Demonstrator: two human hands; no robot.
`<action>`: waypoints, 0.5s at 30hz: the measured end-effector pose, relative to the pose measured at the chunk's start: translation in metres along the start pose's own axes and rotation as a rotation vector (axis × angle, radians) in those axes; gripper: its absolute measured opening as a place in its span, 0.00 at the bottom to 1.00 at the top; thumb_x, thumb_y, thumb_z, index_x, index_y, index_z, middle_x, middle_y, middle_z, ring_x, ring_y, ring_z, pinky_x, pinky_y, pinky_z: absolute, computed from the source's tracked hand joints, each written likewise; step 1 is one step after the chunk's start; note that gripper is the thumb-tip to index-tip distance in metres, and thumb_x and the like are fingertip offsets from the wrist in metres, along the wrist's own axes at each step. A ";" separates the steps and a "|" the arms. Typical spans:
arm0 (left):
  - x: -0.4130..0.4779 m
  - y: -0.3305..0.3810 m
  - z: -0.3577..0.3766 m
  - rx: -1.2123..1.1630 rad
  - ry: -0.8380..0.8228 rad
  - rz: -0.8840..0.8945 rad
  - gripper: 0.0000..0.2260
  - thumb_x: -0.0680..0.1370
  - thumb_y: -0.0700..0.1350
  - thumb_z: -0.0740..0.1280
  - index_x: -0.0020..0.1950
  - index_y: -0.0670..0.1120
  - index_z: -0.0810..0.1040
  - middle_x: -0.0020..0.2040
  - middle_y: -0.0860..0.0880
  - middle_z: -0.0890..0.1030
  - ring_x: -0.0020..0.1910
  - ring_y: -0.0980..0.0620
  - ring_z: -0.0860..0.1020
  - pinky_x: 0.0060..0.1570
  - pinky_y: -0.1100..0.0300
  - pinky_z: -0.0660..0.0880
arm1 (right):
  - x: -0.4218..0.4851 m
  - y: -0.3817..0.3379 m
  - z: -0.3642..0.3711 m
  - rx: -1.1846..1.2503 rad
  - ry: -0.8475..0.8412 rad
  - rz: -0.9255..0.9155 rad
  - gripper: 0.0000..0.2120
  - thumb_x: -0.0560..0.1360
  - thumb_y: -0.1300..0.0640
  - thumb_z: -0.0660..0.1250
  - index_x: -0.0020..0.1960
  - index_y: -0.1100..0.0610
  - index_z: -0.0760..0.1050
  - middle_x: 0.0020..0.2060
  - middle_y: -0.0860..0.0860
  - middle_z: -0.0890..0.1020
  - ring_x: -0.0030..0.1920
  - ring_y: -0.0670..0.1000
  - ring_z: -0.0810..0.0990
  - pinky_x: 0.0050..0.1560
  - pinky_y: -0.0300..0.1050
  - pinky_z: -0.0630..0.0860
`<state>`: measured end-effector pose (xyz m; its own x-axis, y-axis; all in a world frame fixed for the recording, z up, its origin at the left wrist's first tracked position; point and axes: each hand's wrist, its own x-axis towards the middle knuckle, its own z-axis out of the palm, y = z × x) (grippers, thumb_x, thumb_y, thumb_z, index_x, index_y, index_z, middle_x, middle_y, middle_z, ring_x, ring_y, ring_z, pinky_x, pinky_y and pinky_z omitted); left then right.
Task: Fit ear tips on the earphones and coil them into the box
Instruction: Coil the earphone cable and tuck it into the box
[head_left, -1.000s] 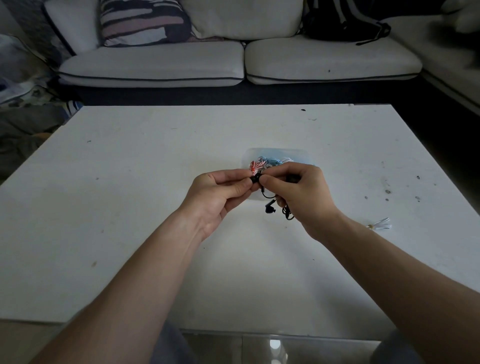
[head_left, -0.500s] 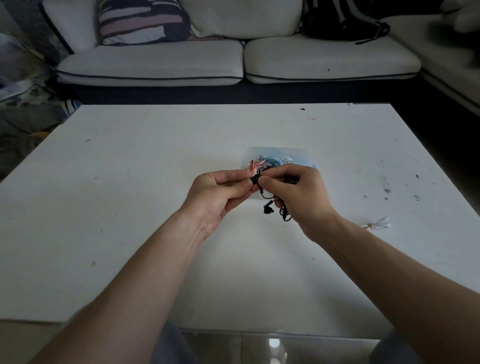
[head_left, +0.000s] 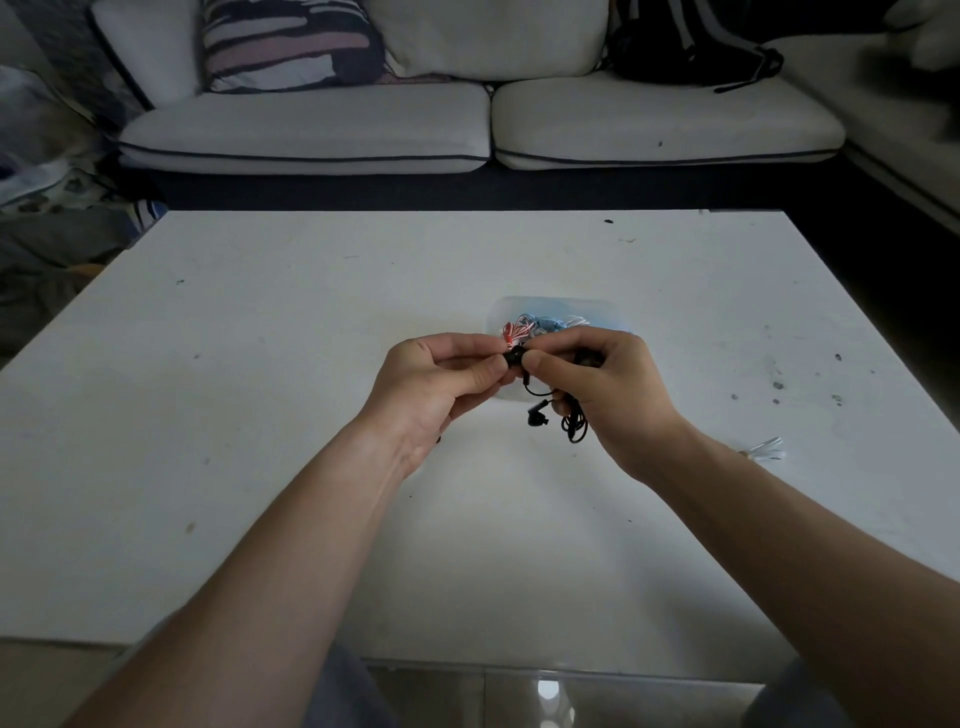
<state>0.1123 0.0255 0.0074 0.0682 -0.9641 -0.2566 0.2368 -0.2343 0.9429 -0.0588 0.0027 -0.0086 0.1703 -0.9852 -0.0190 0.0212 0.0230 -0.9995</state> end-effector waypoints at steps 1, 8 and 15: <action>0.000 0.000 0.000 0.007 -0.004 0.008 0.08 0.74 0.29 0.69 0.45 0.42 0.82 0.39 0.44 0.86 0.40 0.50 0.85 0.43 0.65 0.80 | 0.000 0.000 0.000 0.002 -0.003 -0.001 0.02 0.75 0.65 0.73 0.46 0.62 0.84 0.31 0.52 0.79 0.31 0.52 0.71 0.31 0.42 0.70; 0.002 -0.004 0.003 0.079 0.018 0.098 0.08 0.74 0.30 0.70 0.44 0.42 0.83 0.39 0.44 0.86 0.42 0.48 0.86 0.47 0.62 0.80 | -0.002 0.002 0.005 -0.013 0.068 0.003 0.01 0.73 0.63 0.74 0.44 0.58 0.85 0.34 0.60 0.81 0.31 0.53 0.71 0.35 0.49 0.69; 0.002 -0.008 0.003 0.098 0.030 0.132 0.07 0.74 0.31 0.72 0.46 0.43 0.83 0.40 0.44 0.86 0.43 0.48 0.85 0.49 0.61 0.80 | -0.004 0.003 0.008 -0.009 0.108 0.022 0.01 0.74 0.62 0.74 0.44 0.58 0.84 0.36 0.61 0.83 0.30 0.50 0.72 0.34 0.45 0.70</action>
<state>0.1074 0.0247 -0.0001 0.1220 -0.9834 -0.1344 0.1287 -0.1186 0.9846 -0.0516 0.0081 -0.0116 0.0634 -0.9971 -0.0430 0.0096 0.0437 -0.9990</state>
